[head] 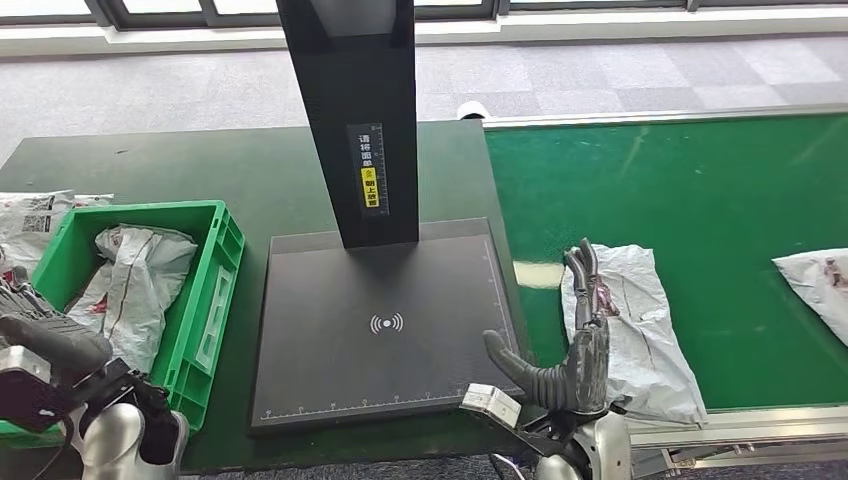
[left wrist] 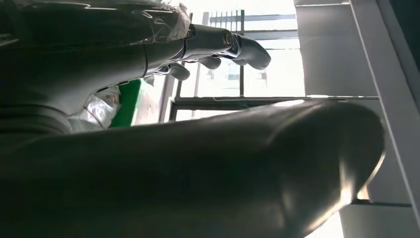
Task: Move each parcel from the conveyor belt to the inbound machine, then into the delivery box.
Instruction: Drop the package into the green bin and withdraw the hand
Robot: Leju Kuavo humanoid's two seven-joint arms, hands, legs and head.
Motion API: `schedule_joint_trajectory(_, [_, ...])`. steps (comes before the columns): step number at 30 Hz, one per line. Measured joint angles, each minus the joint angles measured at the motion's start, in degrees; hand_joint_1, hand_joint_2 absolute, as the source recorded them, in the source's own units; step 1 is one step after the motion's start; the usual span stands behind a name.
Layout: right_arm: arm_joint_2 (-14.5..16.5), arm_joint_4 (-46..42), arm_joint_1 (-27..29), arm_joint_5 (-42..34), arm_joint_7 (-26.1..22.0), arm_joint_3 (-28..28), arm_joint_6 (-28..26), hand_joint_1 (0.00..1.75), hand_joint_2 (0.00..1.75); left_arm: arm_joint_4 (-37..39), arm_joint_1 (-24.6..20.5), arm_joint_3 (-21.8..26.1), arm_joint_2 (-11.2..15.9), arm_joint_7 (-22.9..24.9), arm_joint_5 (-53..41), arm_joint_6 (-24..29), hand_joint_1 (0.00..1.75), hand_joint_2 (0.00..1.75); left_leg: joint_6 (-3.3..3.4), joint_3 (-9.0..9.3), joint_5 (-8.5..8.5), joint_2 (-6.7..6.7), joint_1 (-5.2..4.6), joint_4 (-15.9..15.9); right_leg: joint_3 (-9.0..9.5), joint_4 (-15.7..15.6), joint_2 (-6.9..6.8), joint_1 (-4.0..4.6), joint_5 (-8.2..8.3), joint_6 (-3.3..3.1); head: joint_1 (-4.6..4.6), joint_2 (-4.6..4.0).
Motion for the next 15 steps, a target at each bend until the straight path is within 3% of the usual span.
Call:
schedule_joint_trajectory(4, [-0.1, 0.5, 1.3, 6.7, 4.9, -2.6, -0.3, 0.00, 1.75, -4.4, 2.8, -3.5, -1.1, 0.0, 1.4, -0.9, 0.00, 0.00, -0.02, 0.03, -0.01, 0.00, 0.01, 0.0, 0.00, 0.0, 0.00, 0.05, -0.02, 0.01, 0.00, 0.00])
schedule_joint_trajectory(8, [-0.3, 0.5, 2.3, 14.1, 9.4, -5.1, -0.4, 0.00, 1.75, -7.0, 5.0, -5.7, -2.0, 0.1, 5.1, -5.5, 0.00, 0.00, -0.03, 0.03, -0.01, 0.00, 0.07, 0.0, 0.01, 0.0, 0.00, 0.09, -0.03, -0.01, 0.00, 0.00])
schedule_joint_trajectory(15, [-1.4, 1.3, 3.0, 15.1, 13.3, -8.0, 1.0, 0.00, 1.75, -9.3, 6.9, -6.3, -4.1, 0.1, 6.2, -12.5, 0.00, 0.00, -0.02, 0.03, -0.01, 0.00, 0.07, 0.0, 0.04, 0.0, 0.01, 0.05, -0.03, 0.00, 0.00, 0.00])
